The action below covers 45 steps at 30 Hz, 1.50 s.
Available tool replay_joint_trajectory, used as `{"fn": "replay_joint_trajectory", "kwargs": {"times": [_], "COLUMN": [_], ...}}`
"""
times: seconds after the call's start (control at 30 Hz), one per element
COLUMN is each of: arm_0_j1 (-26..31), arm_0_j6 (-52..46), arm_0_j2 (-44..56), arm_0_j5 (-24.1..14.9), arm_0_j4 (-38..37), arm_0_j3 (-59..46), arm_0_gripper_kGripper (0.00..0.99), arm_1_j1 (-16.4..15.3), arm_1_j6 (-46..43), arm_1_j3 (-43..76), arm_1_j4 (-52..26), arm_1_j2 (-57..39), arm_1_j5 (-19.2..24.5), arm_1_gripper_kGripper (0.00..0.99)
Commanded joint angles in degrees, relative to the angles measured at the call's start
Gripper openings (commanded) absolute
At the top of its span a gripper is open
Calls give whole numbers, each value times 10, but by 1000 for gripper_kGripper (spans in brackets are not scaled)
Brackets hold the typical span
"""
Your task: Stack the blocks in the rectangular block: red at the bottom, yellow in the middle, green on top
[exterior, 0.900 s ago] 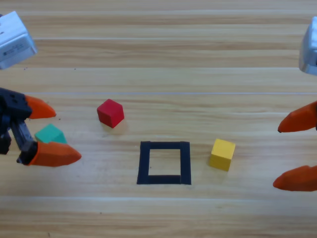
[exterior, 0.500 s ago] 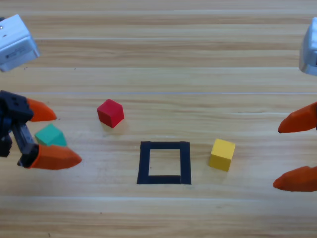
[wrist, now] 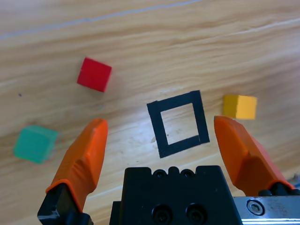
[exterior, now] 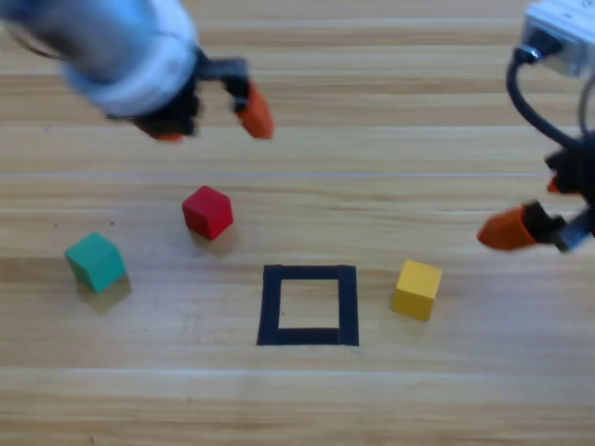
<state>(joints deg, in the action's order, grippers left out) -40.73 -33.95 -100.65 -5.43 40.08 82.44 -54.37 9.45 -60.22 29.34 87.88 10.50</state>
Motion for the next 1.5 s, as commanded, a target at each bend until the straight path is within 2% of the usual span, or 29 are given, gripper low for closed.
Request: {"fn": "replay_joint_trajectory", "kwargs": {"times": [0.03,0.2,0.33,0.53,0.7,0.93,1.5], "arm_0_j1": [34,57,67,83,83,83,87], "arm_0_j6": [-88,-172,-263,-382,-468,-495,-515], "arm_0_j2": [-72,-80,-77,-102,-132,-225,-322], "arm_0_j5": [3,15,7,-1,-6,-3,18], "arm_0_j4": [14,31,50,92,141,214,214], "arm_0_j3": [25,35,40,75,106,205,258], "arm_0_gripper_kGripper": [966,966,965,965,963,960,960], "arm_1_j1": [-14,-13,-13,-13,-13,-13,-13], "arm_1_j6": [33,131,201,294,331,375,399], "arm_1_j3": [-65,-119,-121,-118,-118,-134,-196], "arm_1_j4": [41,97,103,96,77,63,63], "arm_1_j2": [113,170,190,194,207,256,356], "arm_1_j5": [39,70,75,38,7,-10,-18], "arm_1_gripper_kGripper": [877,933,968,988,990,985,968]}}
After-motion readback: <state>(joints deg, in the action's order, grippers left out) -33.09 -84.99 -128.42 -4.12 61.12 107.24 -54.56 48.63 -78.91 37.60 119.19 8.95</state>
